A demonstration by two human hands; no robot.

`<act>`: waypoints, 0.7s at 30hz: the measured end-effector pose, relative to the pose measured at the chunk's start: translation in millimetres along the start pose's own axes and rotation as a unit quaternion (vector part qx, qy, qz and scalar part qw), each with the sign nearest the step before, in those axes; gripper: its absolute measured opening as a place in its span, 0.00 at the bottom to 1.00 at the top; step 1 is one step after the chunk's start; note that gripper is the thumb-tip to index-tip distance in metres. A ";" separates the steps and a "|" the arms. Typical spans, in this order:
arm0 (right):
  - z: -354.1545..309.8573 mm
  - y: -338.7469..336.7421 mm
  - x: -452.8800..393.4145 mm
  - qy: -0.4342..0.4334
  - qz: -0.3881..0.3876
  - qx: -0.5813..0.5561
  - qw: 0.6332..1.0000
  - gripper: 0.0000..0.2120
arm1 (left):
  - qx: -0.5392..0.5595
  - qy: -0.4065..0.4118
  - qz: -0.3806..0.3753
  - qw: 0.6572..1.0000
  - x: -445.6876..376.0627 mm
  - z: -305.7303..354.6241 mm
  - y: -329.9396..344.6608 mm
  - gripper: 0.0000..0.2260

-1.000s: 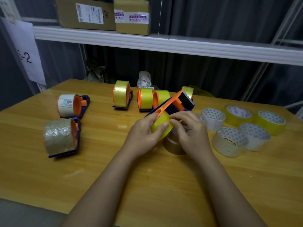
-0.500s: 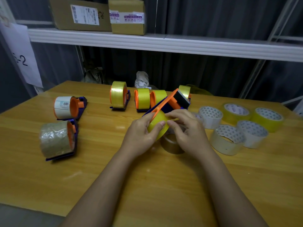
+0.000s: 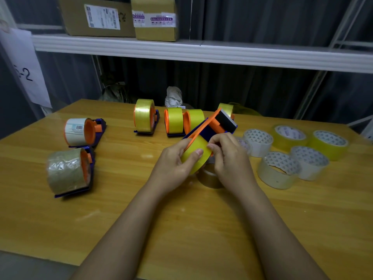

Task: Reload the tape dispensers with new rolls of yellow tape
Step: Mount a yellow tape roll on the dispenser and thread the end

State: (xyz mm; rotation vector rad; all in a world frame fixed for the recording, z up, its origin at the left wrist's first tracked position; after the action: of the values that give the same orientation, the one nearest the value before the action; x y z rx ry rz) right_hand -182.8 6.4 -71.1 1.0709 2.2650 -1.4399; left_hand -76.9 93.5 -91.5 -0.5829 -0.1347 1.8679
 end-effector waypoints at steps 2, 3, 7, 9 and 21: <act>2.0 1.1 -0.1 0.018 -0.002 0.005 1.000 0.03 | -0.005 0.000 -0.012 1.000 -0.1 0.8 1.5 0.11; 3.5 1.1 0.0 0.029 -0.001 0.002 1.000 0.03 | -0.005 0.002 -0.018 1.000 0.0 1.5 2.6 0.09; 7.5 -0.8 2.5 0.049 0.019 -0.010 0.999 0.04 | 0.007 -0.007 -0.032 0.999 -0.6 1.1 6.6 0.09; 8.0 -0.3 2.5 0.038 0.019 -0.013 0.999 0.05 | 0.016 -0.015 -0.024 0.999 -0.7 -2.0 5.5 0.10; 7.7 -2.1 -0.3 -0.004 0.022 -0.046 0.999 0.07 | -0.034 -0.003 -0.007 0.999 -3.4 -10.7 1.5 0.14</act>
State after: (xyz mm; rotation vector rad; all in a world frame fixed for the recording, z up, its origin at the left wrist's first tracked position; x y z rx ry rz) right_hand -185.4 -0.9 -73.1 1.0788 2.2640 -1.3072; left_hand -72.5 87.9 -100.3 -0.6216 -0.2074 1.8572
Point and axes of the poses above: each hand's wrist, its own x-axis away from the middle knuckle, its own y-axis out of the palm, z = x × y, the point moved 6 cm from there along -x, towards the middle knuckle, and after that the axes turned 11 degrees about -z, right-handed, at the moved point
